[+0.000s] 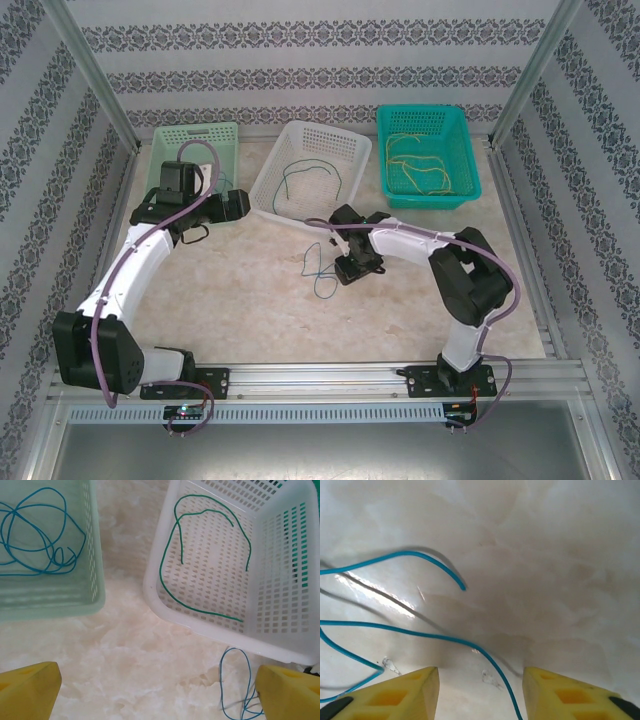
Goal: Untangle the cables
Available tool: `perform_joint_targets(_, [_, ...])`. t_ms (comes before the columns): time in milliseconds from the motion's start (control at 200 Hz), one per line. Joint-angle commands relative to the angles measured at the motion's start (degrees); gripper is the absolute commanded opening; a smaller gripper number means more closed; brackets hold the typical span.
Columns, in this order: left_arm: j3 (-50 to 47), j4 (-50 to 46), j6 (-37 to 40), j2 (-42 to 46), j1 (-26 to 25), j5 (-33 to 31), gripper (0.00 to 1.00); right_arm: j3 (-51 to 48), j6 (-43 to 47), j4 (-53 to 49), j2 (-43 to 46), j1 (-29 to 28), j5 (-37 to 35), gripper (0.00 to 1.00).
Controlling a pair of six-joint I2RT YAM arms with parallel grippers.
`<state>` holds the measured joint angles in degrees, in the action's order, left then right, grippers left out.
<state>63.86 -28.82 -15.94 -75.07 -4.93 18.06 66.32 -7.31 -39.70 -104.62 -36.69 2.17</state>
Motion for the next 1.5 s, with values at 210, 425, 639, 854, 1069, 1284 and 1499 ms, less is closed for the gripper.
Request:
perform_joint_targets(210, [-0.58, 2.28, -0.85, 2.09, -0.65, -0.13, 1.00, 4.08, 5.02, -6.94, -3.79, -1.51, -0.60, 0.28])
perform_joint_targets(425, [-0.46, 2.36, -1.04, 1.59, -0.69, 0.24, 1.00, 3.55, 5.12, -7.25, -4.62, -2.19, -1.92, 0.23])
perform_joint_targets(639, [-0.51, 1.57, -0.60, 2.29, -0.69, -0.87, 1.00, 2.44, 4.85, -6.67, -0.24, -2.34, -2.13, 0.00])
perform_joint_targets(854, [-0.92, 1.84, -0.93, 2.49, -0.71, -0.97, 1.00, 2.66, 4.50, -7.64, 10.94, -2.12, 5.70, 0.00])
perform_joint_targets(1069, [-0.75, 1.84, -0.39, 2.82, -0.78, -0.92, 1.00, 4.54, 4.91, -8.98, 19.56, -1.28, 10.30, 0.11])
perform_joint_targets(1284, [-1.31, 1.75, -0.52, 2.26, -1.15, 0.49, 1.00, 5.24, 7.91, -16.01, 10.50, -1.28, -0.10, 0.40])
perform_joint_targets(1499, [-2.72, 2.06, -0.35, 2.78, -1.58, 0.38, 1.00, 1.65, 8.45, -10.04, 6.60, -0.84, 1.86, 0.59])
